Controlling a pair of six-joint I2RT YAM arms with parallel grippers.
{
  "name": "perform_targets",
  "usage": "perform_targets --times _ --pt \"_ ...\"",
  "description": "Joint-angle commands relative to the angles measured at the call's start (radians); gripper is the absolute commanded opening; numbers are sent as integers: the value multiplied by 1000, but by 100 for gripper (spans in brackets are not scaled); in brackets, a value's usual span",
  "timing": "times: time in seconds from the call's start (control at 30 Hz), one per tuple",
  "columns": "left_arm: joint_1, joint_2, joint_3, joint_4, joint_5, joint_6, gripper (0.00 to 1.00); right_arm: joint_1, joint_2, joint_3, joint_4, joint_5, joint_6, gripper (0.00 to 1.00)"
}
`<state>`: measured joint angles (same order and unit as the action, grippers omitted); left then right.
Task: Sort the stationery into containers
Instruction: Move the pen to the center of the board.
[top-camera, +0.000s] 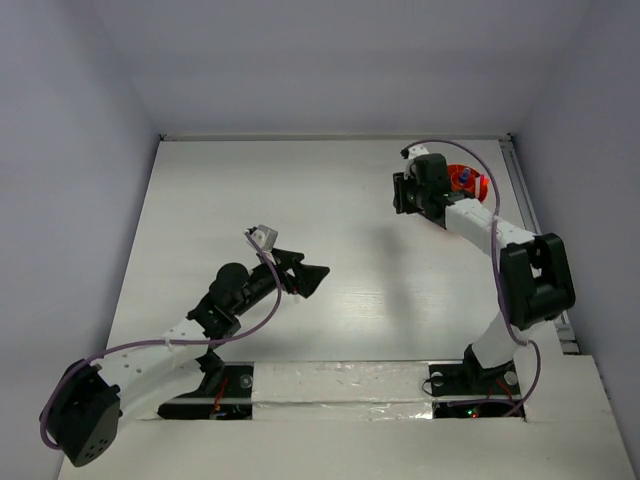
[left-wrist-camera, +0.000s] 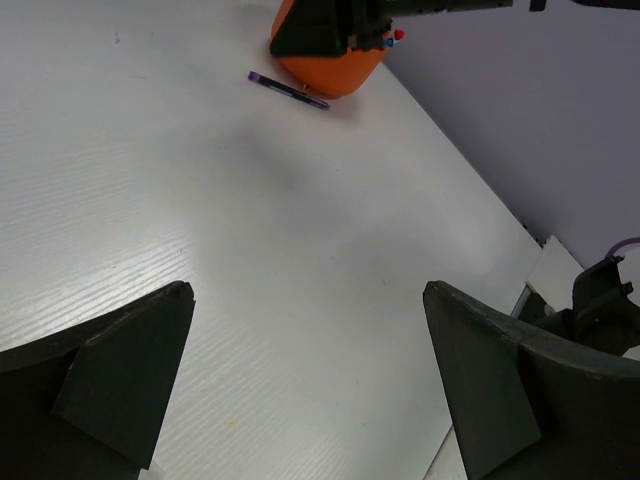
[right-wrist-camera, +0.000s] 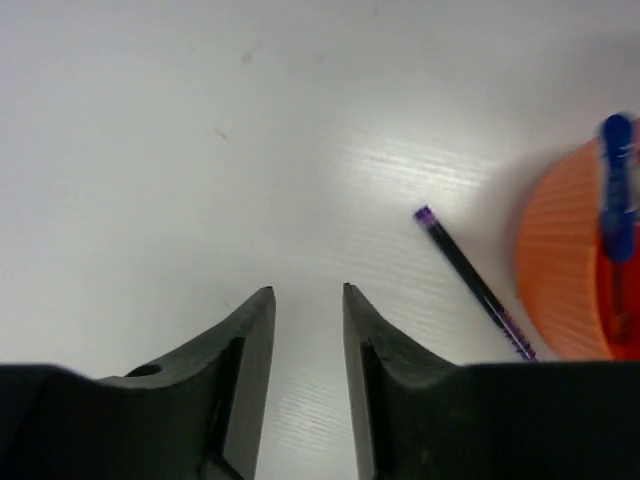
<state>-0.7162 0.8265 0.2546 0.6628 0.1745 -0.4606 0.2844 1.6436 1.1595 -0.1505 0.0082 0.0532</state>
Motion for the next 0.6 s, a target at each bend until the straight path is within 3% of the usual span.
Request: perform_targets --times 0.0,0.07,0.13,0.57 --pt "3 -24 -8 40 -12 7 99 21 50 61 -72 125 -87 46" --pt "3 -33 -9 38 -12 7 99 21 100 95 -77 160 -96 54" --pt "3 -44 -11 35 -10 7 99 21 155 133 -86 209 -118 55" --pt "3 -17 -11 63 23 0 99 21 344 232 -66 332 -216 49"
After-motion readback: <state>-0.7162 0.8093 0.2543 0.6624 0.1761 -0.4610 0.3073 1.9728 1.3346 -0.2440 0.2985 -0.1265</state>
